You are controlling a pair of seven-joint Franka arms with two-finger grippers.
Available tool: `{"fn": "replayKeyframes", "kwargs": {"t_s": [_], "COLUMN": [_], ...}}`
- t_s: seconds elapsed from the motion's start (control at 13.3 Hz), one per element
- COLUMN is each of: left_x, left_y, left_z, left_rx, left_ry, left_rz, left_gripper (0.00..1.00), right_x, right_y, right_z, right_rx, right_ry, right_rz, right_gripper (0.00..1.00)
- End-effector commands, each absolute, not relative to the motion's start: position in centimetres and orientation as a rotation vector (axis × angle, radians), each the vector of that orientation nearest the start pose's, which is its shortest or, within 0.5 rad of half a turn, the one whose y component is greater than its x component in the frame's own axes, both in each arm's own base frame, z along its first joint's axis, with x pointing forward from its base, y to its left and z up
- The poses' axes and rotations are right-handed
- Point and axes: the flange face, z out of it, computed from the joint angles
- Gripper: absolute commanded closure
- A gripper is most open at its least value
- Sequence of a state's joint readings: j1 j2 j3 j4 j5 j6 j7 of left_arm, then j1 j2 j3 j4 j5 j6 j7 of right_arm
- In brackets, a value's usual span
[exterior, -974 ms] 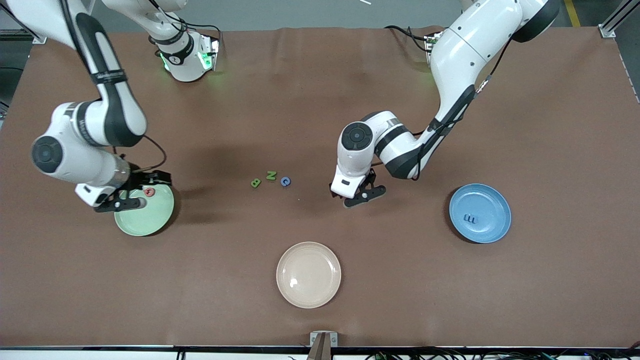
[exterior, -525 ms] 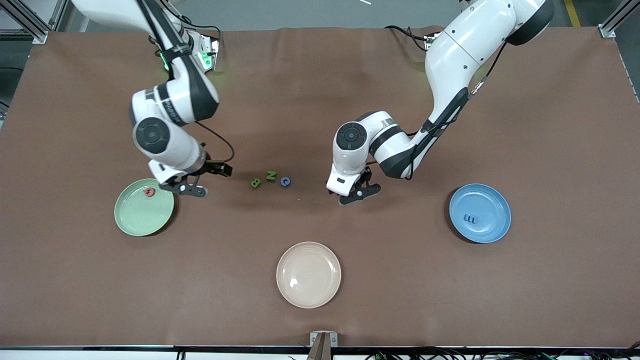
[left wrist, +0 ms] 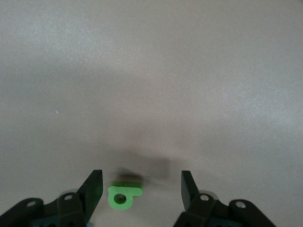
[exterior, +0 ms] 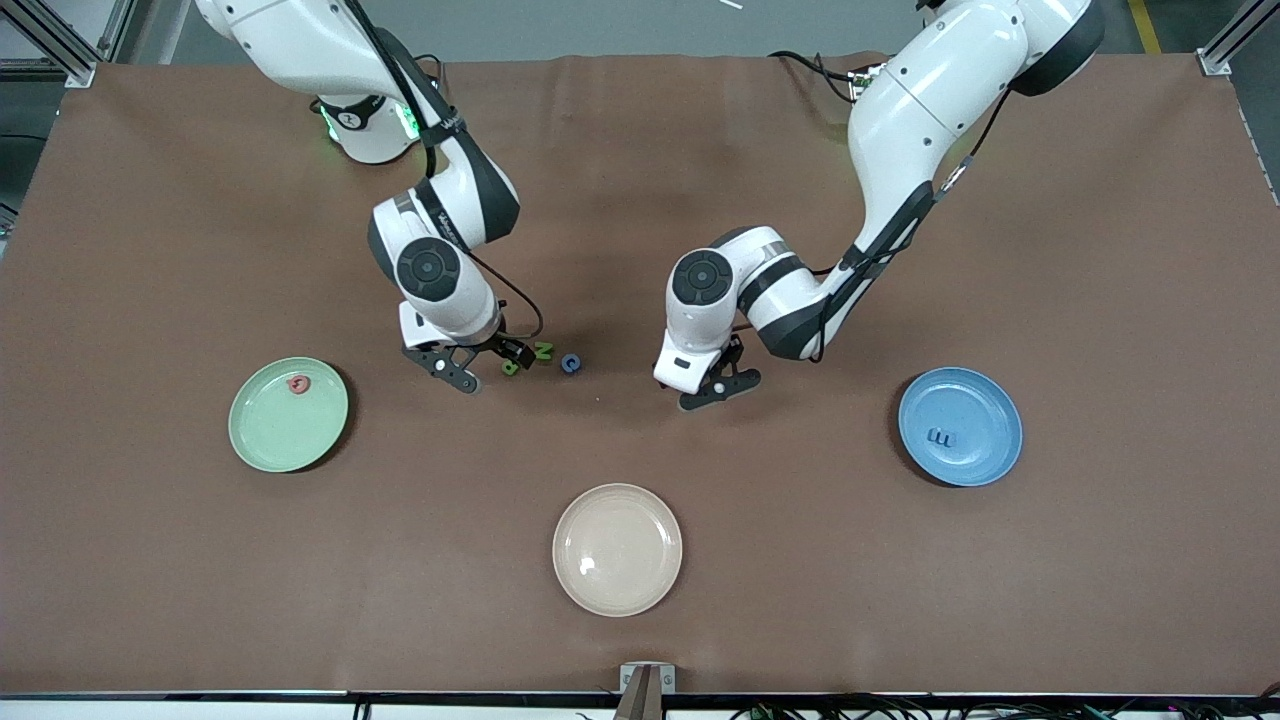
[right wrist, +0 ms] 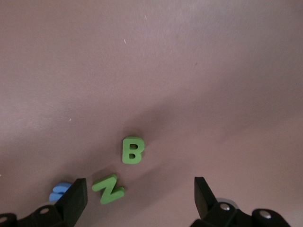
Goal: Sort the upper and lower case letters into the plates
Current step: 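Grasp the green B with the right gripper while the left gripper grasps green b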
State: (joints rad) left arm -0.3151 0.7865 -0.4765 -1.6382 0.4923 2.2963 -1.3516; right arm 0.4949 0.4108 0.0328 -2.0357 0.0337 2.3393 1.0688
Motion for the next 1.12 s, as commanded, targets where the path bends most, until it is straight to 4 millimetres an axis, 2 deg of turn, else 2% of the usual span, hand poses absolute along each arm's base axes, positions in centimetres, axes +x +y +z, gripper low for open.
{"fn": "replayKeyframes", "kwargs": {"t_s": [0.0,0.07,0.22,0.52,0.75,1.05], "left_x": [51.2,51.2,50.9,50.7,50.5,50.0], "left_y": [-45.0,-44.8,-44.1,-44.0,-44.2,-44.6], "left_z": [18.7,18.6,18.4,18.0,18.0,17.8], "left_rx": [-3.044,-3.038,-3.023,-3.000,-2.994,-2.991], "left_ry": [-0.579,-0.590,-0.604,-0.685,-0.706,-0.713], "left_rz": [-0.031,-0.027,-0.019,-0.012,-0.011,-0.007], "left_gripper": [0.25,0.25,0.28,0.31,0.36,0.40], "right_x": [51.1,51.0,51.0,49.9,49.7,50.1], "right_y": [29.2,29.1,29.2,30.7,30.8,30.2], "right_z": [22.0,21.0,20.2,18.4,18.0,17.9], "right_rx": [-3.042,-3.040,-3.036,-3.034,-3.042,-3.043], "right_ry": [0.950,0.955,0.957,0.973,0.966,0.976], "right_rz": [0.136,0.137,0.134,0.132,0.137,0.134], "right_gripper": [0.03,0.03,0.06,0.16,0.33,0.42]}}
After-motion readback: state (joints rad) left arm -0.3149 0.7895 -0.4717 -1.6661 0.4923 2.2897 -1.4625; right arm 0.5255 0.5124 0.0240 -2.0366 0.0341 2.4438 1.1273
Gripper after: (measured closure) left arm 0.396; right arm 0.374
